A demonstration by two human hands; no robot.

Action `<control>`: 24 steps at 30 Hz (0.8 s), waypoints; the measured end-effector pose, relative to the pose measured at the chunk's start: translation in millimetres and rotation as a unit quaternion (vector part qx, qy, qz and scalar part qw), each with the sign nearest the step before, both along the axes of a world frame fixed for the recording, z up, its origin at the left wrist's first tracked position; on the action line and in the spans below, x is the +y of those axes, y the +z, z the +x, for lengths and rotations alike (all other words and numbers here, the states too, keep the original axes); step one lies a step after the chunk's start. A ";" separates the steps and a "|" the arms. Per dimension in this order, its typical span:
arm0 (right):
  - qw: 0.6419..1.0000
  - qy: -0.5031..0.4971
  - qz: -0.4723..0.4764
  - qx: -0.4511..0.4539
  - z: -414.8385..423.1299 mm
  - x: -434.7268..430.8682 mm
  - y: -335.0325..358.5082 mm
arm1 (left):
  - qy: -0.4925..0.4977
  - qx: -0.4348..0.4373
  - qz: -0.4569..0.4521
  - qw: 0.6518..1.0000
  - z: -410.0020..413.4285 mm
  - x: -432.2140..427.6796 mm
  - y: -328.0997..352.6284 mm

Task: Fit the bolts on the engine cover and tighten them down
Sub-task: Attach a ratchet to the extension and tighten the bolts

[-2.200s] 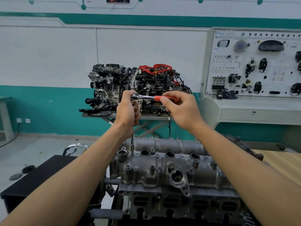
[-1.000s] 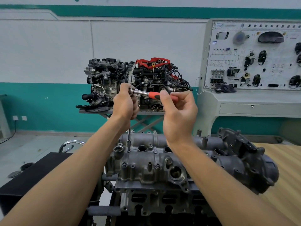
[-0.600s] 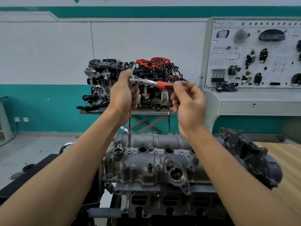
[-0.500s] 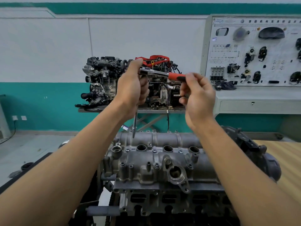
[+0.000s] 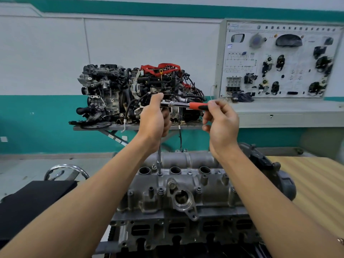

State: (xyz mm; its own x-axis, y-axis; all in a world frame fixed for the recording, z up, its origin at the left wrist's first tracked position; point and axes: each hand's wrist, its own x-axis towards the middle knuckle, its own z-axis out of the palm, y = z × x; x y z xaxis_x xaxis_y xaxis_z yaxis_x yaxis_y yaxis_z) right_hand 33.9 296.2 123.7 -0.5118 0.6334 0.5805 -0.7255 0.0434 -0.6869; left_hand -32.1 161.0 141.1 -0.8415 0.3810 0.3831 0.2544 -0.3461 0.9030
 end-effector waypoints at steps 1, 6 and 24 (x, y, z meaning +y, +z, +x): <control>1.000 0.000 -0.001 -0.002 -0.6 0.3 -1.2 | -0.001 -0.001 -0.001 1.000 -0.9 0.5 -1.1; 0.999 -0.044 0.006 0.020 10.8 -7.0 -1.4 | -0.007 -0.012 0.000 1.000 -1.7 3.7 -1.9; 0.995 -0.092 -0.020 -0.034 -11.6 15.0 -3.3 | 0.037 0.013 -0.021 0.999 6.3 16.5 3.0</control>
State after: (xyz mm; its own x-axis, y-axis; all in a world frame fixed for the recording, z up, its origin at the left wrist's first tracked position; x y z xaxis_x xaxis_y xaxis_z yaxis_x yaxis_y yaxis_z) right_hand 22.3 311.2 120.4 -0.4221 0.7421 0.5207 -0.6599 0.1423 -0.7377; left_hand -25.9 177.5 144.0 -0.8578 0.3340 0.3906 0.3022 -0.2870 0.9090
